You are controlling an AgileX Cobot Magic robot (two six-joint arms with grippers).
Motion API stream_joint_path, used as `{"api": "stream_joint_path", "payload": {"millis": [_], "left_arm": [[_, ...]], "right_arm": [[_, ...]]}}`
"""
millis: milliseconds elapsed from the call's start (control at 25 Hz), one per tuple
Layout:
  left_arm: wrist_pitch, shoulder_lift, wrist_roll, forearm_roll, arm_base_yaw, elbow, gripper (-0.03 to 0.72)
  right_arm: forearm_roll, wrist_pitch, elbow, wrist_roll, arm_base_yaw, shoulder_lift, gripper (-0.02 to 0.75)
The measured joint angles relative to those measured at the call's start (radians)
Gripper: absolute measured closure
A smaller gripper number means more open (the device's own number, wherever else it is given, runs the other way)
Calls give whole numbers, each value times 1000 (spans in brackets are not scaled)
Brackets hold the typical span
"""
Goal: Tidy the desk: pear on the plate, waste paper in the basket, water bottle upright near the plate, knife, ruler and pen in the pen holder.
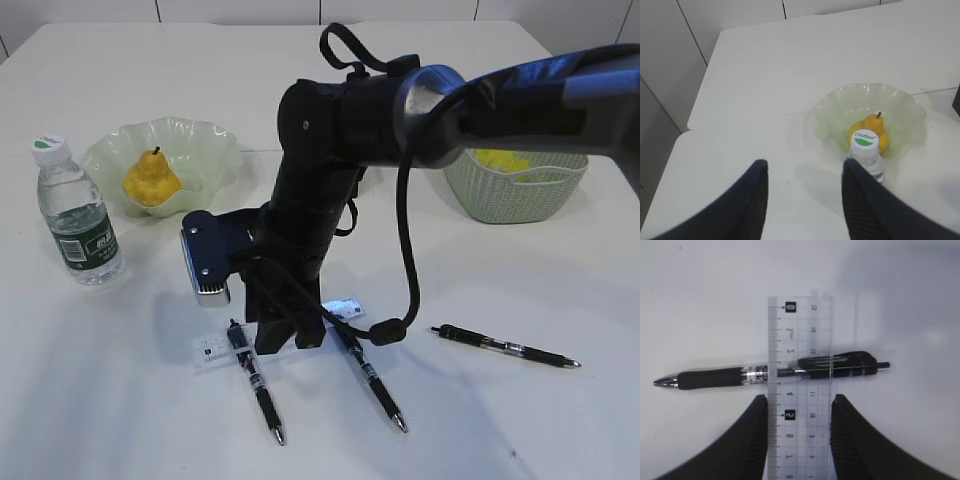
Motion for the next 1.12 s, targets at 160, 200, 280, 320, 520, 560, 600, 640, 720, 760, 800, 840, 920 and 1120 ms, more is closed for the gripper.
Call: {"api": "stream_joint_path", "payload": {"millis": [160,200,280,320,520,560,600,640,720,760,800,840,920,1120], "left_arm": [[0,0,0,-1,0,0,347],[0,0,0,-1,0,0,347],[0,0,0,-1,0,0,347],[0,0,0,-1,0,0,347],[0,0,0,-1,0,0,347],[-2,0,0,-1,0,0,347],[-2,0,0,-1,0,0,347],[-2,0,0,-2,0,0,347],[-6,0,0,-5,0,0,347],[-11,0,0,-6,0,0,347],[-16,0,0,-9,0,0,347],[-20,0,0,-12,0,0,347],[-24,0,0,-13,0,0,347],[-24,0,0,-15,0,0,347]], "right_arm": [[-1,2,-45,43,-2,0,458],[-2,2,-54,54,-4,0,458],[-2,2,-73,71,-4,0,458],[-2,0,-83,86,-4,0,458],[1,-3,-123,151,-19,0,458],[5,-3,-131,165,-24,0,458],[10,-3,-136,174,-29,0,458],[20,-3,-143,183,-36,0,458],[48,-4,-151,189,-50,0,458],[64,-4,-156,193,-55,0,458],[81,-4,-161,194,-63,0,458],[92,-4,-166,196,-67,0,458],[117,-4,-180,198,-78,0,458],[141,-4,-224,207,-87,0,458]]}}
